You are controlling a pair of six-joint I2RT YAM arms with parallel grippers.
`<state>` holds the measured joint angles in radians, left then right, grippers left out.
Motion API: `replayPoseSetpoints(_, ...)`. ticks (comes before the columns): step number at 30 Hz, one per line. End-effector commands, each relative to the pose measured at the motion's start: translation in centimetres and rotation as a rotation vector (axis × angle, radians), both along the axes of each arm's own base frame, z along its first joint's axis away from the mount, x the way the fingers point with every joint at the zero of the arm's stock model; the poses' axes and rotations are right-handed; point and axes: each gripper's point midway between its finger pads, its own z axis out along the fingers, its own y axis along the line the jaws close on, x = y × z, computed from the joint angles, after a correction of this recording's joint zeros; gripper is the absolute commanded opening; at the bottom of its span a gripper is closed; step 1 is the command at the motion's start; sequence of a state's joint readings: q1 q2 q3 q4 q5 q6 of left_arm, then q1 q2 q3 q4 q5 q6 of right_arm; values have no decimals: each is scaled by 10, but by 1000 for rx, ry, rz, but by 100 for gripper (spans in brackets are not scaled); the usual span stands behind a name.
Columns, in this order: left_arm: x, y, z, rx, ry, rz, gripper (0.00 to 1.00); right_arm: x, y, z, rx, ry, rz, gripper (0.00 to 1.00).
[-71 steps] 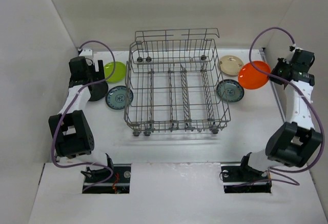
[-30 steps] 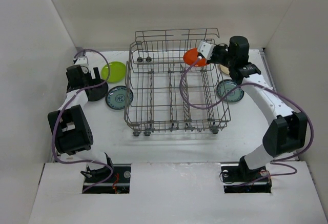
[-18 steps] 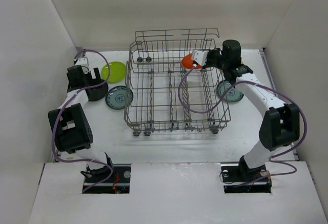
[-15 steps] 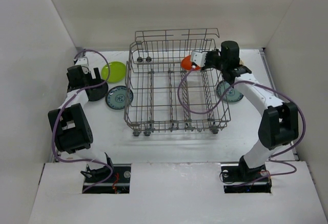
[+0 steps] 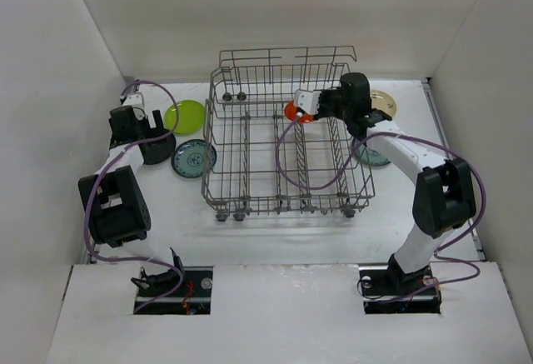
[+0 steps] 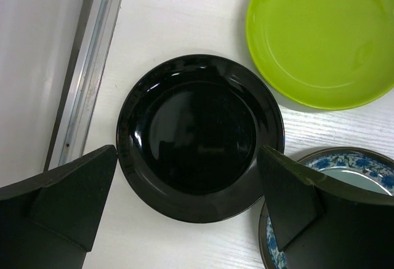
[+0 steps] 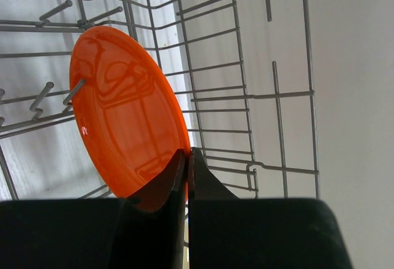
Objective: Load the plates into the dish rack
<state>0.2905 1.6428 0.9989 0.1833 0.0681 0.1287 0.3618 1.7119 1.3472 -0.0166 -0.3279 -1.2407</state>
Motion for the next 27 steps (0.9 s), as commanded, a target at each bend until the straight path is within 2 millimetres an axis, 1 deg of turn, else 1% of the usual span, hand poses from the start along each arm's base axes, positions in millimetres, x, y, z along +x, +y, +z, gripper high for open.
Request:
replayPoseSetpoints(1, 18, 7, 30, 9, -90, 5, 100, 9, -1, 19, 27, -67, -38, 0)
replayPoseSetpoints(7, 20, 11, 32, 12, -96, 12, 100, 9, -9, 4, 5, -46, -78, 0)
replayPoseSetpoints(13, 24, 13, 34, 15, -100, 13, 100, 1, -13, -16, -7, 5, -83, 0)
replayPoseSetpoints(15, 25, 14, 34, 14, -98, 13, 100, -3, -14, -22, -1, 25, -86, 4)
replayPoseSetpoints(19, 26, 14, 34, 16, -98, 12, 100, -7, -15, -23, 22, 45, -97, 39)
replayPoseSetpoints(21, 25, 14, 32, 14, -94, 12, 100, -11, -15, -17, 35, 40, -95, 50)
replayPoseSetpoints(23, 24, 13, 30, 13, -89, 12, 100, -13, -16, -6, 48, 20, -98, 61)
replayPoseSetpoints(25, 23, 11, 26, 11, -83, 9, 100, -16, -18, 11, 67, -15, -104, 69)
replayPoseSetpoints(26, 23, 11, 25, 10, -80, 9, 100, -17, -19, 23, 81, -33, -111, 73)
replayPoseSetpoints(27, 22, 10, 23, 9, -76, 7, 100, -19, -21, 37, 101, -54, -119, 74)
